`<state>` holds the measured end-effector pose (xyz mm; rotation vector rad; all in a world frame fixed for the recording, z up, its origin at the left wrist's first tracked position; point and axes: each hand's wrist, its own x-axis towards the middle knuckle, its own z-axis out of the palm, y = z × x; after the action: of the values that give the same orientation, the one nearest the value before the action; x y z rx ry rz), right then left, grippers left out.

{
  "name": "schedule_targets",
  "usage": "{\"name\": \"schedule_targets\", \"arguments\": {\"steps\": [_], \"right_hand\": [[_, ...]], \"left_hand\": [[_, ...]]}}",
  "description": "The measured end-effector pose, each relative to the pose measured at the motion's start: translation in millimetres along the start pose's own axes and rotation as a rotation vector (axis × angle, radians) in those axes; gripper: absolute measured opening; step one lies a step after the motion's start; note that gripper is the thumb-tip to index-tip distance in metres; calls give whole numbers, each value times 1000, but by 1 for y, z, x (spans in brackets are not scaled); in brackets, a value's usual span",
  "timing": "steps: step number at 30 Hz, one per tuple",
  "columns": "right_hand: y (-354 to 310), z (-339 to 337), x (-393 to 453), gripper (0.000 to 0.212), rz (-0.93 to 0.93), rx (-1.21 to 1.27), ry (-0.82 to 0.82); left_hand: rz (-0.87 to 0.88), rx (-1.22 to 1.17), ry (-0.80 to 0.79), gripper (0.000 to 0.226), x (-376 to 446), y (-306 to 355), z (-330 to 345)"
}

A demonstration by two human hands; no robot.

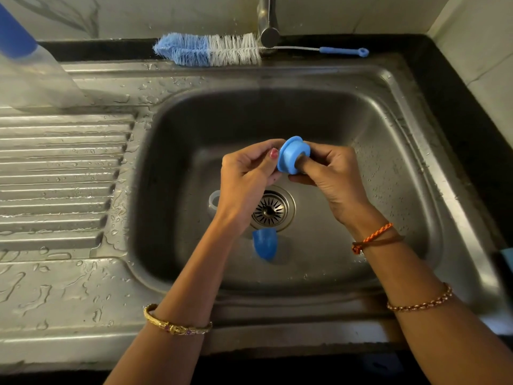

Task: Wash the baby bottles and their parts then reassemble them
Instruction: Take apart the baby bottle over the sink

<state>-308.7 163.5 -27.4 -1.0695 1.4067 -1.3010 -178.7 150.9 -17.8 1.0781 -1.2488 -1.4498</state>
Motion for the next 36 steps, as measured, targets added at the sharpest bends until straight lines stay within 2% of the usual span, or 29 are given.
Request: {"name": "schedule_targets", "arguments": {"steps": [5, 9, 14, 18, 20, 22, 25, 27, 30, 33, 36], "right_hand": [[-3, -1, 0, 26, 71, 82, -41], [-6, -5, 2, 23, 101, 91, -117], [-6, -22, 5, 19, 196, 86, -173], [-10, -40, 9, 14, 203, 127, -86], [-9, -50, 10, 12, 184, 90, -7], [-1, -59, 11, 16, 178, -55, 65], [15, -71, 10, 18, 214, -387, 104], [26, -75, 11, 20, 201, -700, 57], [42, -72, 12, 27, 253, -989, -38], [57, -69, 10, 41, 387, -1114, -91], [66, -67, 5, 51, 440, -1212, -138]], "left_hand": [[-225, -218, 40, 14, 5, 3, -4], [-320, -347, 71, 11, 7, 3, -6], [-388, -336, 82, 11, 8, 0, 1], [-405, -344, 105, 18, 8, 0, 4], [-329, -224, 82, 13, 6, 0, 3], [-252, -55, 72, 10, 3, -4, 3], [-74, 456, 7, 6, 0, -23, 12], [-4, 695, -96, 9, -1, -37, 20], [-21, 888, -266, 16, -2, -57, 32], [-49, 1030, -367, 16, -1, -72, 34], [-70, 1094, -406, 17, 3, -86, 33]]}}
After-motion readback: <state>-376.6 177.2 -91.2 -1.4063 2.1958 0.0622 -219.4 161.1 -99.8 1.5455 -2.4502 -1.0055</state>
